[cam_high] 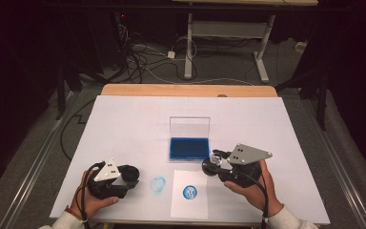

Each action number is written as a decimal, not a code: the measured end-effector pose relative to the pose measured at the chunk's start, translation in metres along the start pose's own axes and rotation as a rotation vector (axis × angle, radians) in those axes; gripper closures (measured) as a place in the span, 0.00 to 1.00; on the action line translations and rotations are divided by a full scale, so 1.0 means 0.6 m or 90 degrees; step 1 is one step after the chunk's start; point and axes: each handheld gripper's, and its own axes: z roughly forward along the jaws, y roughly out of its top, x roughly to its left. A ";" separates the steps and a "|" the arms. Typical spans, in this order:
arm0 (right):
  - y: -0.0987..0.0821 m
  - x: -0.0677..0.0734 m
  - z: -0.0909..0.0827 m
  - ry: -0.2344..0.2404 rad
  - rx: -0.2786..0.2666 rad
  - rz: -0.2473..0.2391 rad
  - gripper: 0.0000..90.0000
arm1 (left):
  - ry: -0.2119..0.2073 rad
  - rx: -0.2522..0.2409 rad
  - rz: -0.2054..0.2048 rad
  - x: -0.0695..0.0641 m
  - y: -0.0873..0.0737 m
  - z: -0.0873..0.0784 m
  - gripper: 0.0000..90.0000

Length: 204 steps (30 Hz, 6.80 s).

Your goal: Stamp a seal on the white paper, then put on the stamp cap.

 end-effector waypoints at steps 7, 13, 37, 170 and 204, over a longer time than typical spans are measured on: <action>0.001 -0.007 -0.006 -0.009 -0.006 0.005 0.63 | -0.002 0.000 0.002 0.000 0.000 0.000 0.41; 0.001 -0.016 -0.013 -0.017 -0.013 0.013 0.63 | -0.003 0.000 0.002 0.000 -0.001 -0.001 0.41; 0.002 -0.036 -0.030 -0.038 -0.038 0.031 0.63 | -0.004 0.009 0.011 -0.004 -0.001 0.003 0.41; 0.062 0.091 0.081 0.126 -0.060 -0.033 0.63 | -0.125 -0.102 0.100 -0.109 0.145 0.068 0.41; 0.046 0.079 0.086 0.135 -0.058 0.012 0.64 | -0.121 -0.101 0.096 -0.109 0.140 0.065 0.41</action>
